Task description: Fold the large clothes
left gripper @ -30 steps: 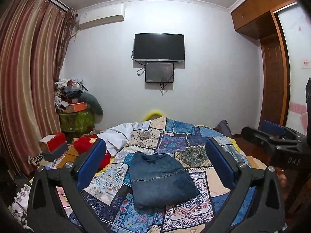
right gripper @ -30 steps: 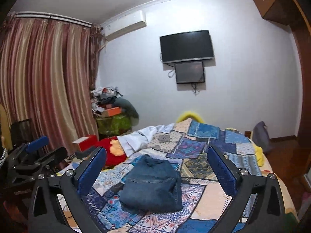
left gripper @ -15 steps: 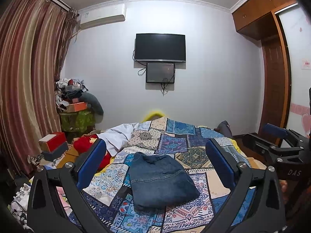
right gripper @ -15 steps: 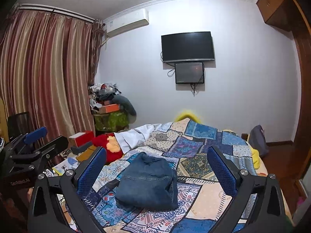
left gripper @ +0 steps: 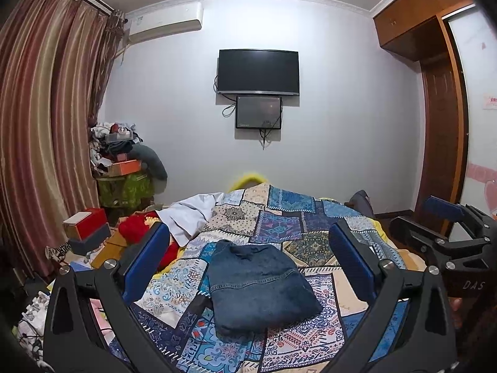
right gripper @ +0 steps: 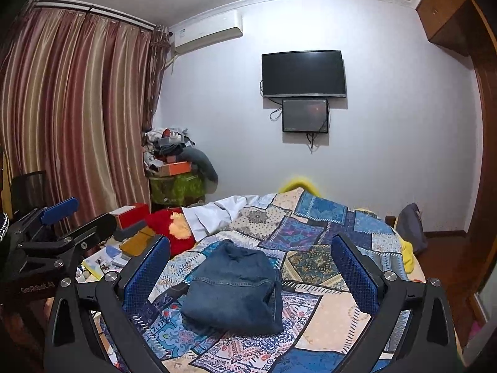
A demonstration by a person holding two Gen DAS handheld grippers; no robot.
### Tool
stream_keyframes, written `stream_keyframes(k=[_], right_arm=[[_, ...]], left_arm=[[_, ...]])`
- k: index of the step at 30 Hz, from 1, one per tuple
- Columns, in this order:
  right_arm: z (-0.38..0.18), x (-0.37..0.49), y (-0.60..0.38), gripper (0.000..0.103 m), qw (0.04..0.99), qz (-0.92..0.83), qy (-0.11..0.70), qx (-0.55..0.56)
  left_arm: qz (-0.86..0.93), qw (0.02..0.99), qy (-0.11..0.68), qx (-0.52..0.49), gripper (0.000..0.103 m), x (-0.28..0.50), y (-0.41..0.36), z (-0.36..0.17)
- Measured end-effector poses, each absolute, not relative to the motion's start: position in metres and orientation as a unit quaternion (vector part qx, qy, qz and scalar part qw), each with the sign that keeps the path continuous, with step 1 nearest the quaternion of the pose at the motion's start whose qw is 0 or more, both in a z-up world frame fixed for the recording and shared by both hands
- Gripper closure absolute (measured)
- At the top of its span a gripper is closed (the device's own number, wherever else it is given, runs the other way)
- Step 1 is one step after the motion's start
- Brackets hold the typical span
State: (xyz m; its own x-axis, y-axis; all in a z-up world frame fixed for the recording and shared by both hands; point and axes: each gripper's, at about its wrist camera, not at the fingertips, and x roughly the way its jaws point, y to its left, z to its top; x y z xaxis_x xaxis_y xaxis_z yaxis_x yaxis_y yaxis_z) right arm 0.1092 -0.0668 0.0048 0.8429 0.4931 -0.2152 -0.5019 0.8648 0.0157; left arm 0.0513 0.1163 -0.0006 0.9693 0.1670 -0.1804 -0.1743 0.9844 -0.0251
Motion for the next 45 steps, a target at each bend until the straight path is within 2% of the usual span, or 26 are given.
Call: stream_keyframes(k=[45], right_arm=[[-0.0016, 0.1124, -0.0723, 0.0, 0.96, 0.261, 0.105, -0.016]], left_arm=[[0.08, 0.992, 0.097, -0.024, 0.0, 0.0554, 0.1151, -0.0033]])
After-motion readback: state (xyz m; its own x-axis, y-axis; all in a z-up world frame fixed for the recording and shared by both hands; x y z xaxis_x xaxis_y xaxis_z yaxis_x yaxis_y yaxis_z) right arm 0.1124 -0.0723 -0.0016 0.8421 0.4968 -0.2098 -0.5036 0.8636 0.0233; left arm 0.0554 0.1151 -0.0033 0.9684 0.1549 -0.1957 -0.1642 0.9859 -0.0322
